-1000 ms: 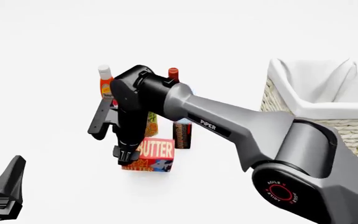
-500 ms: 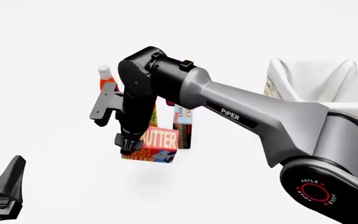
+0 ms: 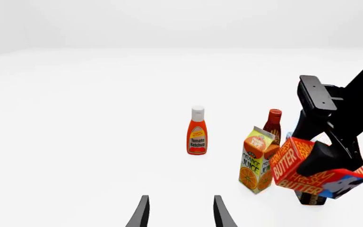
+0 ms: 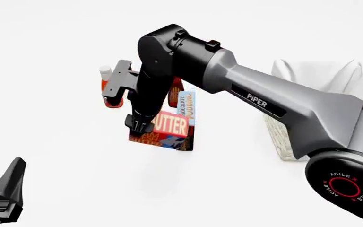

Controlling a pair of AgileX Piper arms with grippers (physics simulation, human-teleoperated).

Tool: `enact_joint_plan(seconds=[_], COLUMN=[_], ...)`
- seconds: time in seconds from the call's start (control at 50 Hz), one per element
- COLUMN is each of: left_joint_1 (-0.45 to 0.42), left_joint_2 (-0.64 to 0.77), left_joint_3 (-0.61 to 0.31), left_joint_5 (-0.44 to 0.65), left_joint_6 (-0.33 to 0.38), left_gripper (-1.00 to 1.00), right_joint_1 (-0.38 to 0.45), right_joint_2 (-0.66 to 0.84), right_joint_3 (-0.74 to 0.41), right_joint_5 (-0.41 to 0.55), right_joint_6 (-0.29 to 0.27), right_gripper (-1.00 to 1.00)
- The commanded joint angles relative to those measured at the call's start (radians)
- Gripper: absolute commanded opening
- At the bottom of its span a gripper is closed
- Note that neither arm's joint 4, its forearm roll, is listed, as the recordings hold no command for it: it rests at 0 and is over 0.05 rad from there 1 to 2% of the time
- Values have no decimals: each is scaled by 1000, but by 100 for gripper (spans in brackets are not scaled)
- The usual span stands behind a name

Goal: Pick the butter and place it in the basket.

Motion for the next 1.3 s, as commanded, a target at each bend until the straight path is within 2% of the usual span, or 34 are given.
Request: enact_joint_plan(seconds=[0.02,0.34,0.56,1.02,1.3], left_joint_1=[0,0,0,0,0], left_joint_2=[0,0,0,0,0], left_joint_3=[0,0,0,0,0], left_joint_5=[0,0,0,0,0], left_joint_6=[0,0,0,0,0], left_gripper=[100,100,100,100,100], right_joint_1=[-30,-81,-131,-183,-258], right_joint_2=[-56,-131,-164,-193,-241], right_joint_3=[0,26,-3,-89,-97], right_joint_5=[-11,-19,-5,11,-27], right_joint_6=[14,-3,-21,24,56], right_gripper=[-100,-100,-100,-100,-100])
